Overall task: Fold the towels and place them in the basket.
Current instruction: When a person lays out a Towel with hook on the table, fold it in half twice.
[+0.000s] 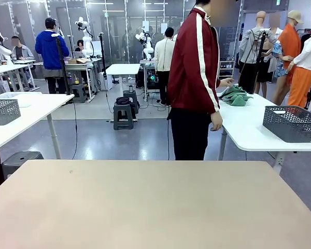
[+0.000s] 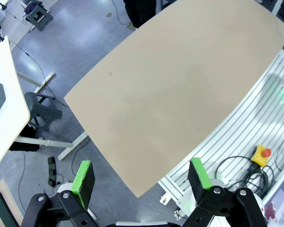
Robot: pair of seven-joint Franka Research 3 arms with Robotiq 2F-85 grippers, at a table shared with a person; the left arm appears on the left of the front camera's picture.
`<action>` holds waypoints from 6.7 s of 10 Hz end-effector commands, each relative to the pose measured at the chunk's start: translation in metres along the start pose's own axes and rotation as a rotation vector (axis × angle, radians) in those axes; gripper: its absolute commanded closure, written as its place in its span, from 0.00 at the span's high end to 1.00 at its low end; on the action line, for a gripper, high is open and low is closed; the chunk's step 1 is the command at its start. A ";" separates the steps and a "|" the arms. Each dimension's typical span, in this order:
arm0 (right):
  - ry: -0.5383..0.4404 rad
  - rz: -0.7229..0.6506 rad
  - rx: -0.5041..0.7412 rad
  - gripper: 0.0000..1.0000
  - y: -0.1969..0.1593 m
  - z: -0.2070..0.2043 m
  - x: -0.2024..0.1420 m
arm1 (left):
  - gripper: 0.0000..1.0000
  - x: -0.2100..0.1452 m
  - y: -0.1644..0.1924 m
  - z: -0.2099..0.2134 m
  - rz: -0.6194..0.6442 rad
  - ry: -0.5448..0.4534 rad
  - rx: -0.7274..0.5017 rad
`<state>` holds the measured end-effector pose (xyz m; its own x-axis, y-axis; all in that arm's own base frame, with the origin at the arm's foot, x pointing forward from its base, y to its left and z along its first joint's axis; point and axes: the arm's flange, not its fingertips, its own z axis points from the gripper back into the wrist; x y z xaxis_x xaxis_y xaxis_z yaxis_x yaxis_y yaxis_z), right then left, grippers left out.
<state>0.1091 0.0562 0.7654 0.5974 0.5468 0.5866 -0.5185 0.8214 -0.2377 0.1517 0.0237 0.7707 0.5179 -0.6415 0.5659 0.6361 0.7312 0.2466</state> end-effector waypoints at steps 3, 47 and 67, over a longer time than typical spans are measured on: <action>-0.011 0.003 -0.007 1.00 0.004 0.007 -0.005 | 1.00 0.001 0.000 0.001 -0.001 -0.005 0.000; -0.011 0.003 -0.007 1.00 0.004 0.007 -0.005 | 1.00 0.001 0.000 0.001 -0.001 -0.005 0.000; 0.299 0.693 0.444 1.00 0.142 -0.233 0.045 | 1.00 0.113 -0.148 -0.269 -0.784 0.380 -0.345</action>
<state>0.2040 0.2355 0.5787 0.1348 0.9735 0.1846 -0.9826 0.1554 -0.1021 0.2661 -0.2131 0.5873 -0.0436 -0.9986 0.0302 0.9842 -0.0378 0.1727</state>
